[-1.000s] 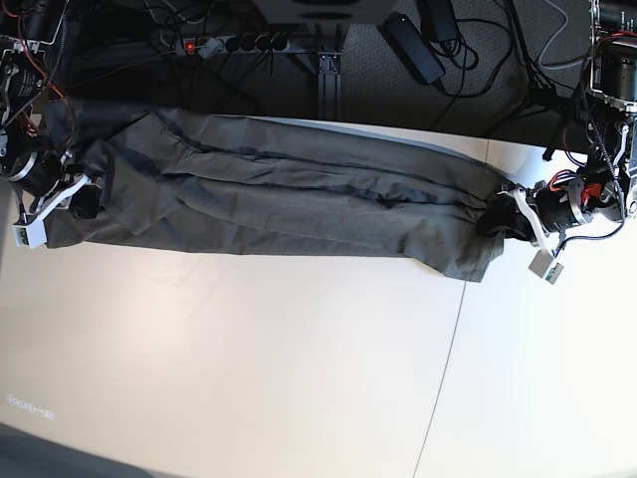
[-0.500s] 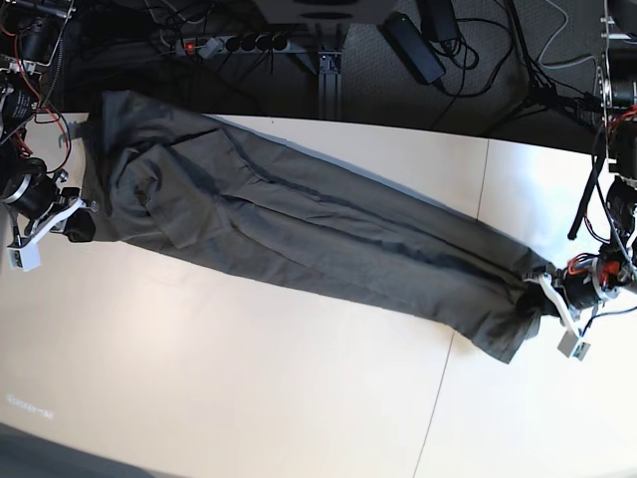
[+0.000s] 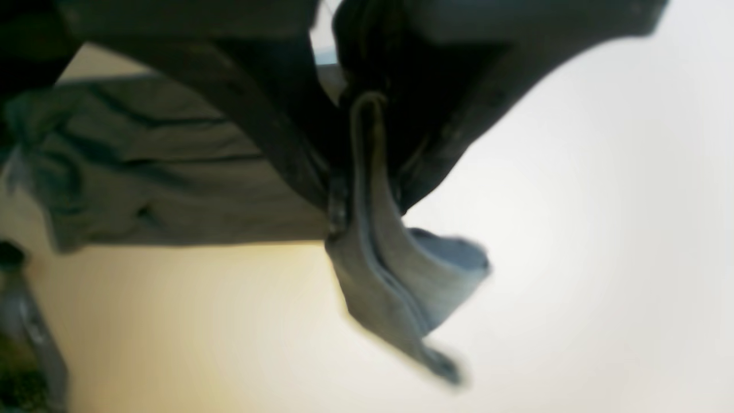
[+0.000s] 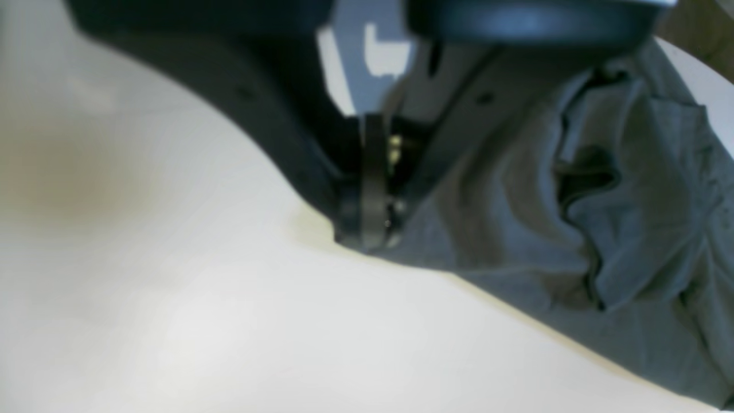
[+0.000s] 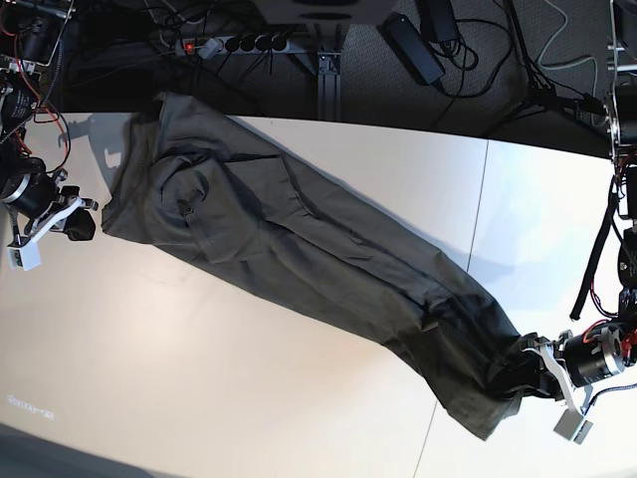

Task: Fold the T-shirt properly
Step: 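Fold the strip end held by the left gripper toward the right gripper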

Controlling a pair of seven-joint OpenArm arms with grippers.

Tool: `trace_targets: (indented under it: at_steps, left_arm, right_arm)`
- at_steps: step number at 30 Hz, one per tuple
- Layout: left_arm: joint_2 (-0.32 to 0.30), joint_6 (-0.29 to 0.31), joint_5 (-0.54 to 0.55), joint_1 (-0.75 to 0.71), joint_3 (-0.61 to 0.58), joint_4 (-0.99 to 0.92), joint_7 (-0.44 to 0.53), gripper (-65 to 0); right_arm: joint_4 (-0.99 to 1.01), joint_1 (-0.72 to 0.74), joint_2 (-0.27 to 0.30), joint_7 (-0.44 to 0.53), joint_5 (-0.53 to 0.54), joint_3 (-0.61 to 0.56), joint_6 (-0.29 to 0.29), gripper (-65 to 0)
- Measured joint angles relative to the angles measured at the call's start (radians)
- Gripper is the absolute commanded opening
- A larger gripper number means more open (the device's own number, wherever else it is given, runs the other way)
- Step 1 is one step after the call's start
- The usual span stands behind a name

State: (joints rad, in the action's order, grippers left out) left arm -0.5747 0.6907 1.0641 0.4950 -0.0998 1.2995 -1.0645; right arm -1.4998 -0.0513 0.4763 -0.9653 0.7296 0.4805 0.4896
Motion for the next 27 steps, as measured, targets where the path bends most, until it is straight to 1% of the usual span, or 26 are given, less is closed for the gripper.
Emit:
trace_targets:
  at_steps: [2, 4, 7, 9, 13, 15, 17, 21, 25, 26, 27]
  left_arm:
    - [0.016, -0.001, -0.003, -0.048, -0.007, 0.127, -0.003, -65.0]
    - [0.04, -0.001, -0.02, -0.093, -0.047, 0.25, -0.008, -65.0]
    - [0.098, -0.001, -0.135, -0.143, -0.159, 0.384, -0.002, -65.0]
    - [0.14, -0.007, -0.2, -0.173, -0.243, 0.409, 0.024, -65.0]
    - [0.221, -0.048, -0.346, -0.195, -0.376, 0.397, 0.045, -65.0]
    - [0.262, -0.069, -0.389, -0.195, -0.427, 0.383, 0.053, -65.0]
    - [0.303, -0.075, -0.428, -0.195, -0.47, 0.354, 0.072, -65.0]
    - [0.359, -0.093, -0.468, -0.195, -0.52, 0.257, 0.101, -65.0]
    - [0.4, -0.097, -0.509, -0.194, -0.524, 0.161, 0.125, -65.0]
    - [0.408, -0.097, -0.517, -0.192, -0.524, 0.147, 0.131, -60.5]
    - [0.411, -0.097, -0.522, -0.192, -0.524, 0.141, 0.134, -50.6]
  right_arm:
    - [0.0, 0.0, 0.0, -0.001, -0.002, 0.0, 0.0, -65.0]
    - [0.0, 0.001, 0.0, 0.0, 0.002, 0.0, 0.0, -65.0]
    - [0.0, 0.002, 0.0, 0.003, 0.004, 0.0, 0.0, -65.0]
    - [0.0, 0.001, 0.0, 0.003, 0.003, 0.0, 0.0, -65.0]
    - [0.0, 0.001, 0.0, 0.003, 0.001, 0.0, 0.0, -65.0]
    - [0.0, 0.002, 0.0, 0.003, 0.004, 0.0, 0.0, -65.0]
    - [0.0, 0.002, 0.0, 0.003, 0.004, 0.0, 0.0, -65.0]
    - [0.0, 0.0, 0.0, 0.003, 0.001, 0.0, 0.0, -65.0]
    - [0.0, 0.002, 0.0, 0.003, 0.005, 0.0, 0.0, -65.0]
    - [0.0, 0.002, 0.0, 0.003, 0.003, 0.0, 0.0, -65.0]
    - [0.0, 0.001, 0.0, 0.003, 0.004, 0.0, 0.0, -65.0]
